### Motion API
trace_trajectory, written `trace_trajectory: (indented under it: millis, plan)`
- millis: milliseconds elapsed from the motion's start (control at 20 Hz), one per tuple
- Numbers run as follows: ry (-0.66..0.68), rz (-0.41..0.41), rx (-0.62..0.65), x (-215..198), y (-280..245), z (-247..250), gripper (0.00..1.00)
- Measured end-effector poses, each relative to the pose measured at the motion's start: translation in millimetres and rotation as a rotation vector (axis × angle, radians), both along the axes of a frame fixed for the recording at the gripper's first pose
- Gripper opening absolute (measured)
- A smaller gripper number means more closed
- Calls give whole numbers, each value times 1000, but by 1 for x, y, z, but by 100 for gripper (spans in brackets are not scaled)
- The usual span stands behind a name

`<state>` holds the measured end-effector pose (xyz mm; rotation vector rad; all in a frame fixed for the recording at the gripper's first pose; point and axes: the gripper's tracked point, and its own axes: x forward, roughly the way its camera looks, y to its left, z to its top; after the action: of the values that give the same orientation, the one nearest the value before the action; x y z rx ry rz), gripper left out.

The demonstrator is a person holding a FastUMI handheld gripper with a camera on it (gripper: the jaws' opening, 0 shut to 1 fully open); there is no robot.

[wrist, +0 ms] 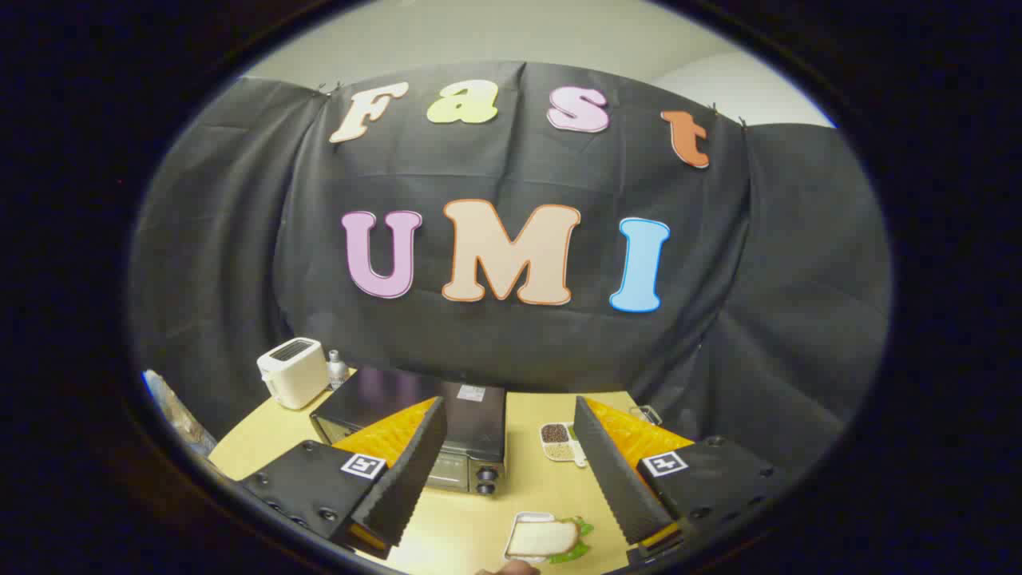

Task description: Open the toaster oven, put the food inside, and close the toaster oven door.

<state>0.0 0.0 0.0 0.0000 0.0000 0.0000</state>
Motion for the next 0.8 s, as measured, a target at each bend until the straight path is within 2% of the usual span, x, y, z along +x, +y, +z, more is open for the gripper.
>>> trace_trajectory:
  millis: [350, 800]
  plan:
    - [32, 40, 8, -7, 25, -16, 100]
    - [62, 46, 50, 2, 43, -34, 100]
